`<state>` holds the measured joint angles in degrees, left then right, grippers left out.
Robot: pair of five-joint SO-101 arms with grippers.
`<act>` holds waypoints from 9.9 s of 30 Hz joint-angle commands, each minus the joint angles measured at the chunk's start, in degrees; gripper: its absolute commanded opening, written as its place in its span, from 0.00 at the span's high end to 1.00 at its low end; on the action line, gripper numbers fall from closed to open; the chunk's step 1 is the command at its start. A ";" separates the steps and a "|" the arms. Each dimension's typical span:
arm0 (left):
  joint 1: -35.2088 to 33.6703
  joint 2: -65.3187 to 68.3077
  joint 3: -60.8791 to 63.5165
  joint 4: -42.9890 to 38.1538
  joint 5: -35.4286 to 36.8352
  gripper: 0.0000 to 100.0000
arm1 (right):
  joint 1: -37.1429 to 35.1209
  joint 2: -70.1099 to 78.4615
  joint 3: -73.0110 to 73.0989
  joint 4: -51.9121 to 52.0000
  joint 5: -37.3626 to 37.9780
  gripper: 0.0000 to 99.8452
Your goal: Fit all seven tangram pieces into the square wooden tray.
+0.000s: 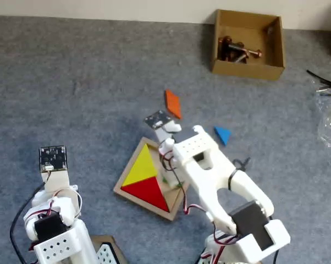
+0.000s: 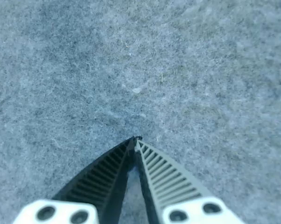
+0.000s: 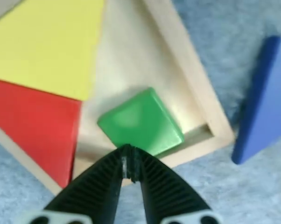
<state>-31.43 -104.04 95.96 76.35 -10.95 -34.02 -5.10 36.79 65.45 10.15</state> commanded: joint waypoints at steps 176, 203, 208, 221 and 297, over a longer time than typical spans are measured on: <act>0.84 -0.31 1.19 0.26 0.53 0.99 | 16.84 25.63 -40.57 16.31 9.85 0.81; 0.84 -0.31 1.19 0.26 0.53 0.99 | 16.66 28.53 -40.92 15.87 9.93 0.81; 0.84 -0.31 1.19 0.26 0.53 0.99 | 16.04 25.80 -40.57 15.96 9.67 0.81; 0.84 -0.31 1.19 0.26 0.53 0.99 | 14.64 25.45 -35.74 12.70 9.93 0.70; 0.84 -0.31 1.19 0.26 0.53 0.99 | 23.16 25.27 -46.37 21.41 4.40 0.99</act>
<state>-31.43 -104.04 95.96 76.35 -10.95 -11.25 24.35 -3.21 83.30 13.67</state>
